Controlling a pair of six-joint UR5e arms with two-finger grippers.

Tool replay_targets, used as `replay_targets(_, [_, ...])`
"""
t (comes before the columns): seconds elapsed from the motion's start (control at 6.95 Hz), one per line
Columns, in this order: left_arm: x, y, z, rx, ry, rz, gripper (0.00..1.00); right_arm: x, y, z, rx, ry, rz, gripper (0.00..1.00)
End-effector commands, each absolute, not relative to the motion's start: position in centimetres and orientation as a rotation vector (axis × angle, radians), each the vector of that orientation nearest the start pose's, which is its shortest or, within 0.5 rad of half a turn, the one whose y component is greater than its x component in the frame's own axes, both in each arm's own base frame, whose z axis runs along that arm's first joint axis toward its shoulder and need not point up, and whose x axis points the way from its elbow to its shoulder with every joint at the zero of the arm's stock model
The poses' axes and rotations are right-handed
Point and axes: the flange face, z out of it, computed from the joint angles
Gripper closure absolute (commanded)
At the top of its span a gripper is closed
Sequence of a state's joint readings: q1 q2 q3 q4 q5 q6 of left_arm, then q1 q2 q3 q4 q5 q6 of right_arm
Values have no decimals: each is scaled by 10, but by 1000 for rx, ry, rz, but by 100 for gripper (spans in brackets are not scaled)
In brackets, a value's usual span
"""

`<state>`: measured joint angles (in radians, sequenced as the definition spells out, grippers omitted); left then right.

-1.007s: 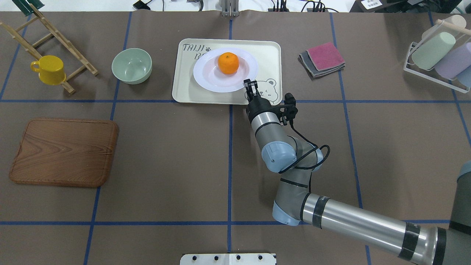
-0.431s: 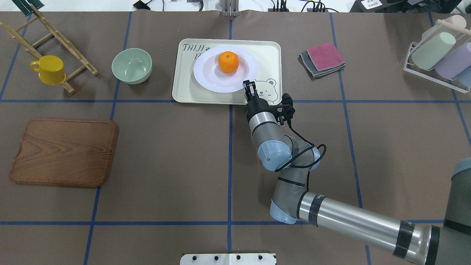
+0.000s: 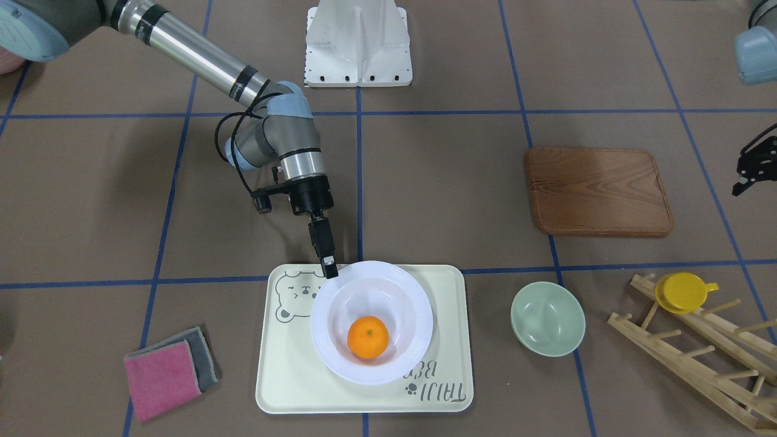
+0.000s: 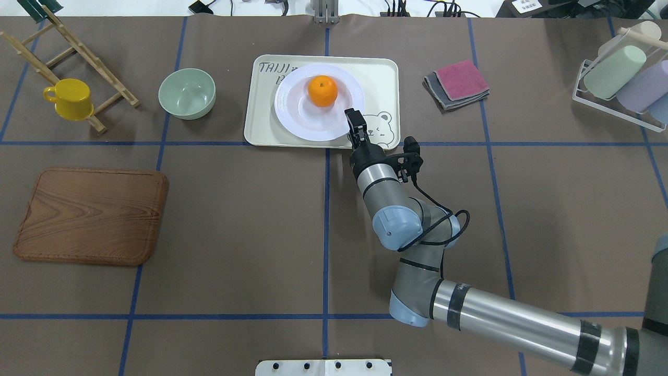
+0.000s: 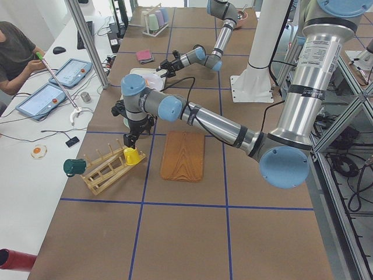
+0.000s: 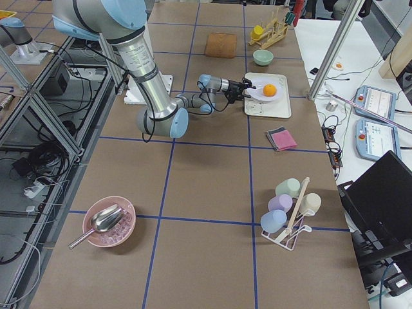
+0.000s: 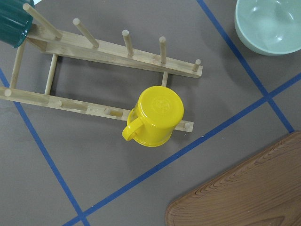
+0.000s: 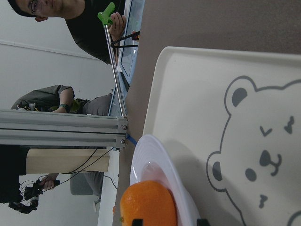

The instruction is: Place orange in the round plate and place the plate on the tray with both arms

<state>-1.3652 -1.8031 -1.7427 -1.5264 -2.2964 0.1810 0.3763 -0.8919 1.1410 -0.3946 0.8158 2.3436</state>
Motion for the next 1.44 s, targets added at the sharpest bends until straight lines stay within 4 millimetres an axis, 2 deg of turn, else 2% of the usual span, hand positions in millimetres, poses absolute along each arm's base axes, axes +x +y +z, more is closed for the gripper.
replay_targets(0.0, [52,-579,456,339,729,496,1,-590,-415,312,361,-1626,1369,0])
replay_targets(0.14, [52,-579,456,339,729,496,1,-577,-412,311,384,-1618,1288,0])
replay_targets(0.29, [52,-579,456,339,729,496,1,-559,-414,296,417,-1594,1079,0])
replay_targets(0.43, [52,-579,456,339,729,496,1,-540,-419,303,485,-1540,896,0])
replay_targets(0.58, [52,-579,456,344,728,498,1,-513,-431,322,516,-1482,731,0])
replay_targets(0.72, [52,-579,456,344,729,498,1,-464,-462,343,552,-1410,506,0])
replay_targets(0.86, [51,-573,462,341,727,498,1,-411,-489,381,548,-1324,324,0])
replay_targets(1.01, [51,-572,461,347,729,501,1,-348,-523,407,529,-1220,171,0])
replay_targets(1.15, [50,-570,461,349,727,501,1,-296,-543,429,510,-1145,59,0])
replay_targets(1.29, [49,-567,467,344,726,508,1,-241,-549,468,494,-1072,-27,0])
